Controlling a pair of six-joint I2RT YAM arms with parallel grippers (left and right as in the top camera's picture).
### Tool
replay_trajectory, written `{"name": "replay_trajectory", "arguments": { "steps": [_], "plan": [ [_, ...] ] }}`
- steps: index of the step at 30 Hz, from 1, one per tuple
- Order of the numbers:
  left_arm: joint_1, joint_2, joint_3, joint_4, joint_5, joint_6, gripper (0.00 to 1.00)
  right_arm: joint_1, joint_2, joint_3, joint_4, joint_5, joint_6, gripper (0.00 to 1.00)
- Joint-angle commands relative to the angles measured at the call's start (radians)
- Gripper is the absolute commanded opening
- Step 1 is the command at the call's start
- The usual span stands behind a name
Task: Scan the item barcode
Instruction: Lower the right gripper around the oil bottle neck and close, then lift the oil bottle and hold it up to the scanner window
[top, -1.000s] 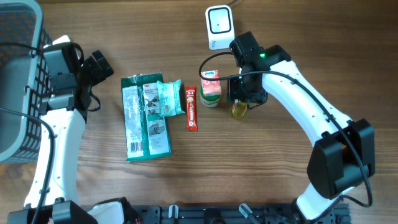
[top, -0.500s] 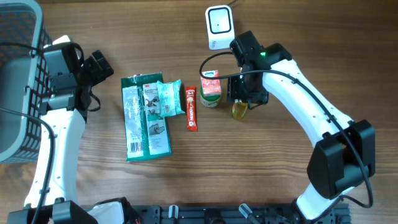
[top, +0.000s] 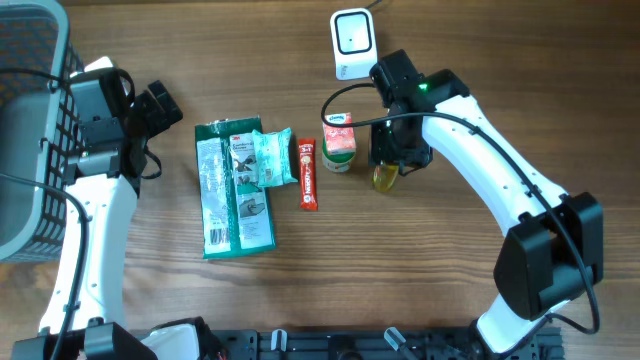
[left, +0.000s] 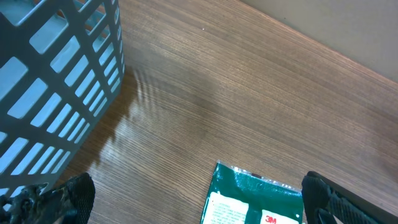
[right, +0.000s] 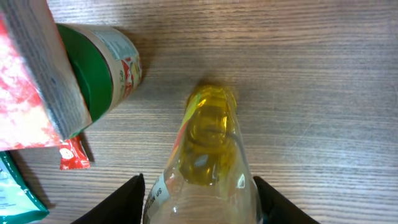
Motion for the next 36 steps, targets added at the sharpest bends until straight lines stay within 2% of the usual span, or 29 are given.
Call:
{"name": "replay_trajectory", "arguments": {
  "steps": [1, 3, 7, 9, 12, 16, 17, 22, 26, 28, 36],
  "plan": [
    [0.003, -0.009, 0.011, 0.003, -0.006, 0.008, 1.0, -0.001, -0.019, -0.007, 0.01, 0.021, 0.008, 0.49],
    [0.003, -0.009, 0.011, 0.003, -0.006, 0.008, 1.0, -0.01, -0.023, 0.014, -0.002, 0.02, 0.0, 0.46],
    [0.003, -0.009, 0.011, 0.003, -0.006, 0.008, 1.0, -0.093, -0.086, 0.064, -0.021, -0.058, -0.053, 0.26],
    [0.003, -0.009, 0.011, 0.003, -0.006, 0.008, 1.0, -0.141, -0.125, 0.067, -0.021, -0.164, -0.105, 0.26],
    [0.003, -0.009, 0.011, 0.003, -0.006, 0.009, 1.0, -0.257, -0.193, 0.067, -0.028, -0.469, -0.255, 0.26],
    [0.003, -0.009, 0.011, 0.003, -0.006, 0.009, 1.0, -0.407, -0.216, 0.067, -0.085, -1.023, -0.531, 0.25],
    [0.003, -0.009, 0.011, 0.003, -0.006, 0.009, 1.0, -0.427, -0.214, 0.067, -0.108, -1.086, -0.576, 0.26],
    [0.003, -0.009, 0.011, 0.003, -0.006, 0.008, 1.0, -0.454, -0.214, 0.067, -0.195, -1.131, -0.705, 0.22],
    [0.003, -0.009, 0.011, 0.003, -0.006, 0.008, 1.0, -0.454, -0.214, 0.067, -0.333, -1.239, -0.904, 0.19],
    [0.003, -0.009, 0.011, 0.003, -0.006, 0.008, 1.0, -0.454, -0.214, 0.067, -0.376, -1.241, -0.957, 0.19],
    [0.003, -0.009, 0.011, 0.003, -0.006, 0.008, 1.0, -0.454, -0.216, 0.067, -0.441, -1.373, -1.039, 0.13]
  ]
}}
